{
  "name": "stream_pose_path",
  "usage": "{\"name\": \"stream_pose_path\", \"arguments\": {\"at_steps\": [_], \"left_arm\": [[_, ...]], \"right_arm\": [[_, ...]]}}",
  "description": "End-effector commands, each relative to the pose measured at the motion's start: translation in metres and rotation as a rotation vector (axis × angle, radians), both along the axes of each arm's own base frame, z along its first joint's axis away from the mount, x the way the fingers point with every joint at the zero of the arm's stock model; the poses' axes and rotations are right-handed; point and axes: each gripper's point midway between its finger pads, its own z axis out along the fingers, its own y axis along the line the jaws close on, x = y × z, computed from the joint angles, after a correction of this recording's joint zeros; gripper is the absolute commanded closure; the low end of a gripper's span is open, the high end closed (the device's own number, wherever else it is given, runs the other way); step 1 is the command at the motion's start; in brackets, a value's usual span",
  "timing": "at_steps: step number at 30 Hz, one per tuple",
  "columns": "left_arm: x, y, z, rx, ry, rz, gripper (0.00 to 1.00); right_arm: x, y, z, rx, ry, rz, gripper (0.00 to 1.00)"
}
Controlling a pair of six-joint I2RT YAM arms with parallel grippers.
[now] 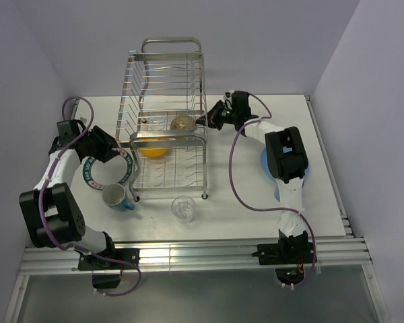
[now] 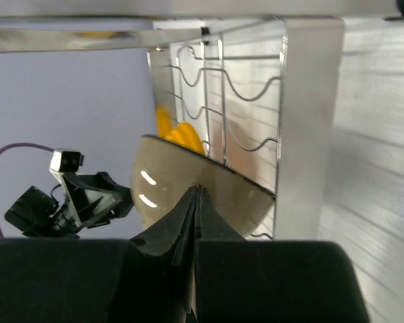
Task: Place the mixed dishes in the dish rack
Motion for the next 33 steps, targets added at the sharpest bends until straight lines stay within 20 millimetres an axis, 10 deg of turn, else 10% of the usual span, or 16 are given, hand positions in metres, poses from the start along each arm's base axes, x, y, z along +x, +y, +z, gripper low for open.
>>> {"name": "stream_pose_path", "arguments": {"at_steps": [1, 21, 25, 33], "left_arm": [[0.004, 0.001, 0.026, 0.017, -0.072, -0.016, 0.48], [0.009, 0.005, 0.039, 0.033, -0.086, 0.012, 0.47], [0.017, 0.009, 0.031, 0.053, -0.059, 0.009, 0.45], [0.028, 0.005, 0.006, 0.185, 0.031, -0.046, 0.42]], "right_arm": [[-0.002, 0.008, -0.007, -0.02, -0.007, 0.026, 1.0], [-0.003, -0.014, 0.034, -0.059, -0.1, 0.006, 1.0], [-0.022, -0.03, 0.02, -0.202, -0.065, 0.02, 0.67], [-0.043, -0.059, 0.007, -0.521, -0.06, 0.058, 0.58]]}}
